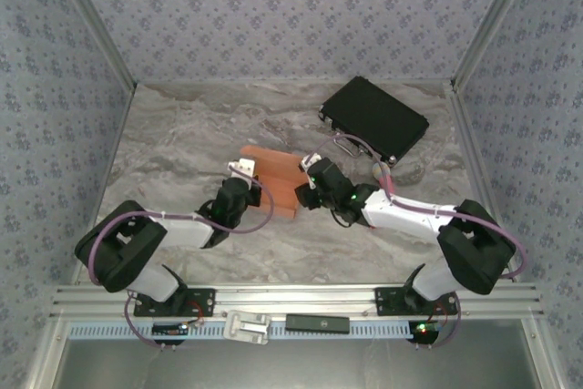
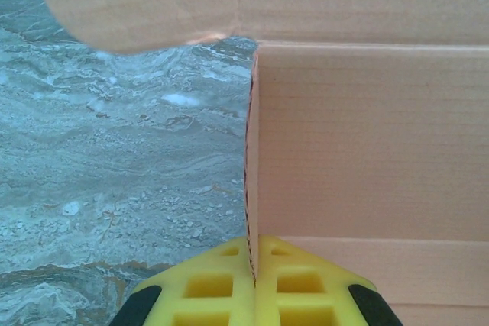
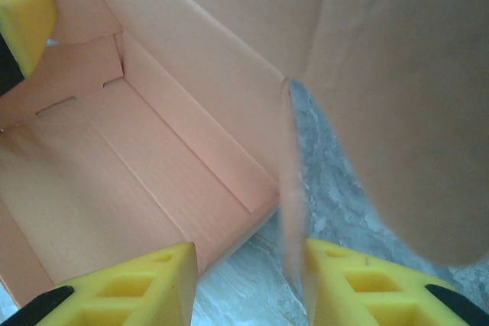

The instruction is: Fold the paper box

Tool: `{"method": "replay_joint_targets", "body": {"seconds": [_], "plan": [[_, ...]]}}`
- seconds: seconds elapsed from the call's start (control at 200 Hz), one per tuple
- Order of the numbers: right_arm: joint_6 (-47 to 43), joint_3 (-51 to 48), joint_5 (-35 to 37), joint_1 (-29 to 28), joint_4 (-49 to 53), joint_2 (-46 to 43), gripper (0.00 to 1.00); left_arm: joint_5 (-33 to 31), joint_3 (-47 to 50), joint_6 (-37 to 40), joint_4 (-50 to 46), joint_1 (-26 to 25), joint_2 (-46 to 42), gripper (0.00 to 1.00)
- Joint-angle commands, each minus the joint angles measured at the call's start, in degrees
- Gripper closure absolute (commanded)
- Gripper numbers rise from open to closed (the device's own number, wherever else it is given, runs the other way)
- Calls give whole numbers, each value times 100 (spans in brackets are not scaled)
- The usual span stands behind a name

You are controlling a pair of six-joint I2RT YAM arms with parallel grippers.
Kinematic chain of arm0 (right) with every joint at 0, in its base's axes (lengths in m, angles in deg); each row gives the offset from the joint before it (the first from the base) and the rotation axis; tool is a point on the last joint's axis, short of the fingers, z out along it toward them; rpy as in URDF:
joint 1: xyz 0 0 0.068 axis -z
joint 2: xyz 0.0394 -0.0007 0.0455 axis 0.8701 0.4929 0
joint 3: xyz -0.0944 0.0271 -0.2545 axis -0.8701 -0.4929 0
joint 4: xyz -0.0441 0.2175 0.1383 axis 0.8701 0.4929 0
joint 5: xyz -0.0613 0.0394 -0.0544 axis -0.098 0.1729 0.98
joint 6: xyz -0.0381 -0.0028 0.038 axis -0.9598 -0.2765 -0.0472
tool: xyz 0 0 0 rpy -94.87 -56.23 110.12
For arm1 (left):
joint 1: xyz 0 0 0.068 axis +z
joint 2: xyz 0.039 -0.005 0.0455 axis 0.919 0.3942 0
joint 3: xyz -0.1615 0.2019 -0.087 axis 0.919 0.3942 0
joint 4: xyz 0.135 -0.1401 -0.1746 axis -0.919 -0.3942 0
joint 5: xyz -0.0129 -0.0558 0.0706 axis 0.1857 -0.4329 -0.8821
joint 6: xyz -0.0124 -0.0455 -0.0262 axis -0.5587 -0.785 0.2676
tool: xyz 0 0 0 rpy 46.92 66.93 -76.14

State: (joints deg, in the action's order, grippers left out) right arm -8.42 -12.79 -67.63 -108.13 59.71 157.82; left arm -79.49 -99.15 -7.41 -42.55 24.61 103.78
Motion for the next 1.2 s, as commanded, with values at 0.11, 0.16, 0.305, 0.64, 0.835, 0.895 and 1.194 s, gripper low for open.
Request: {"method": "replay_joint_targets", "body": {"seconds": [0.11, 0.16, 0.305, 0.64, 0.835, 0.895, 1.194], "plan": [[84, -4, 290, -140, 151, -118, 58, 46, 452, -289, 437, -85, 144, 100], [83, 31, 304, -170, 202, -154, 58, 29, 371, -284, 261, -87, 64, 100], [250, 86, 253, -210, 404, -550, 53, -72, 161, -187, -89, -97, -104, 100], [507, -80, -1004, 728, 801, -1978, 36, -174, 9, -14, -156, -88, 93, 100], [-77, 501, -1215, 882, 1503, -1267, 39, -173, -51, -4, -199, -86, 114, 100], [-196, 680, -1041, 794, 1677, -1010, 39, -182, -61, -4, -198, -82, 132, 100], [-698, 1901, -367, 937, 2359, 251, 40, -169, -86, 5, -240, -84, 161, 100]]}}
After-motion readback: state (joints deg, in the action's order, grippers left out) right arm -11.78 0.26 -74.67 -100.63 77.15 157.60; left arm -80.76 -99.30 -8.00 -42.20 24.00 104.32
